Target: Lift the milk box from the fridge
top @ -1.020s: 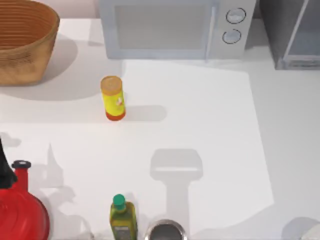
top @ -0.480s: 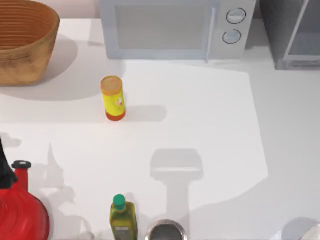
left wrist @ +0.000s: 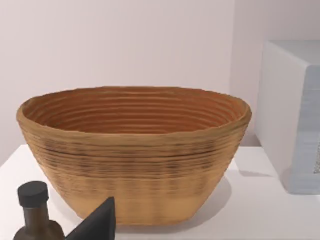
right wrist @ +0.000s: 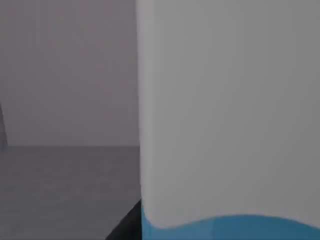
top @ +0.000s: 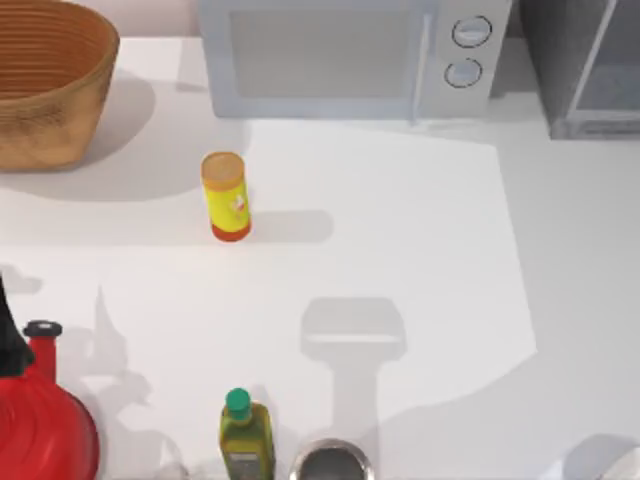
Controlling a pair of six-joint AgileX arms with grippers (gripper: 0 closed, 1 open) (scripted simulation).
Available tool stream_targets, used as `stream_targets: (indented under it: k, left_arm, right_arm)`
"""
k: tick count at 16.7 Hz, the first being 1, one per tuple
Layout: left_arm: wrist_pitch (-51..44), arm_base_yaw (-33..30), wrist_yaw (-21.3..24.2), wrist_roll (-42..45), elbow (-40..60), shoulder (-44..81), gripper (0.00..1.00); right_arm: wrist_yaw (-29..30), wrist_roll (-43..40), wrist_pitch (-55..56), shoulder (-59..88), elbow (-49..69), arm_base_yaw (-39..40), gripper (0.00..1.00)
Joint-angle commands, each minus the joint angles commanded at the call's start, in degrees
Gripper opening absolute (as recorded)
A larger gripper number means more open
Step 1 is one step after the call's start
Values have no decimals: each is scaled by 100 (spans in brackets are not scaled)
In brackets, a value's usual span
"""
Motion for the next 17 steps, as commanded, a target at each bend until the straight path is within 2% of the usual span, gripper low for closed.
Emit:
stream_targets:
  k: [8, 17]
  left_arm:
    - [0, 0, 0, 0, 0, 0, 100]
    - [0, 0, 0, 0, 0, 0, 100]
  right_arm:
    - [0, 0, 0, 0, 0, 0, 2]
    - [-2, 8, 0, -13, -3, -17, 0]
